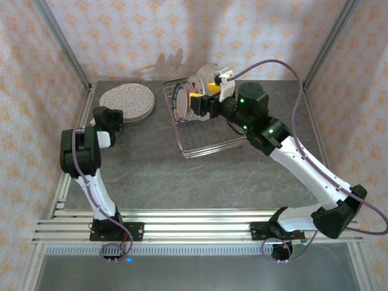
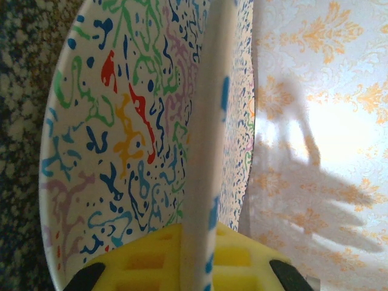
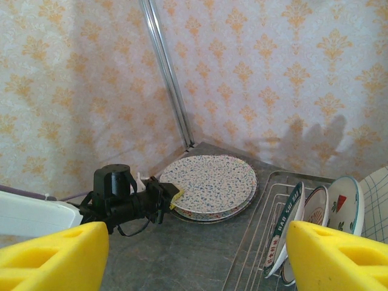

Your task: Unload the plates from the dish rack

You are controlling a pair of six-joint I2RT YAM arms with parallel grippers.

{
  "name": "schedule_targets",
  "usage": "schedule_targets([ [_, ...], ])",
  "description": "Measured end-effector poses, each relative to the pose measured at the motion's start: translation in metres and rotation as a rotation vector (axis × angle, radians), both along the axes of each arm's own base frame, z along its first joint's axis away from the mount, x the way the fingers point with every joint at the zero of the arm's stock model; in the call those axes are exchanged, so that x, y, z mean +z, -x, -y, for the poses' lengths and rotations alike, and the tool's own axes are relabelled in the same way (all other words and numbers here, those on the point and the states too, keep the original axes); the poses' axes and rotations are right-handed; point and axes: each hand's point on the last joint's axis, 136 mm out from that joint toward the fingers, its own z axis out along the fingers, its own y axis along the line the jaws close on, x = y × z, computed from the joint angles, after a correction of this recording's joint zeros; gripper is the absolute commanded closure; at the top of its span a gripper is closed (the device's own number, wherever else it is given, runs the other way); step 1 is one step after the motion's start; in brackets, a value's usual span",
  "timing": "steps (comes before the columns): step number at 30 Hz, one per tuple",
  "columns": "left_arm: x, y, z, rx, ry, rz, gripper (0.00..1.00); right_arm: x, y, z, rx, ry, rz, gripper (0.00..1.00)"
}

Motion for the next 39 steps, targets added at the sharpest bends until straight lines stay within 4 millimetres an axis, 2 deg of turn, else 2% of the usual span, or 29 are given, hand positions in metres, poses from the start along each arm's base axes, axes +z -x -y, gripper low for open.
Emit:
schedule_targets([
  [9,-0.0009,-0.0020,0.0021,-0.014,0.009,-0.008,1.00,-0.0033,-0.0001,0.0007,-0.003,0.009,-0.010,0.23],
  [18,0.0002,-0.0051,0.0012,-0.029,0.003,-0.017,0.78,-0.0034,-0.0001,0.0007,-0.003,0.009,-0.011,0.23],
  [26,-0.0059,-0.0036,0.0032,-0.048,0.009,-0.072,0.69,-0.0034,-0.0001,0.0007,-0.004,0.009,-0.012,0.23],
  [30,-0.0086,-0.0029,0.0043,-0.064,0.001,-0.107,0.55,-0.0034,-0.0005,0.0011,-0.007,0.007,-0.014,0.23],
  [39,-0.0066,-0.0006,0.0068,-0.099,-0.008,-0.193,0.50,-0.0033,-0.0009,0.0017,-0.012,0.004,-0.016,0.23],
])
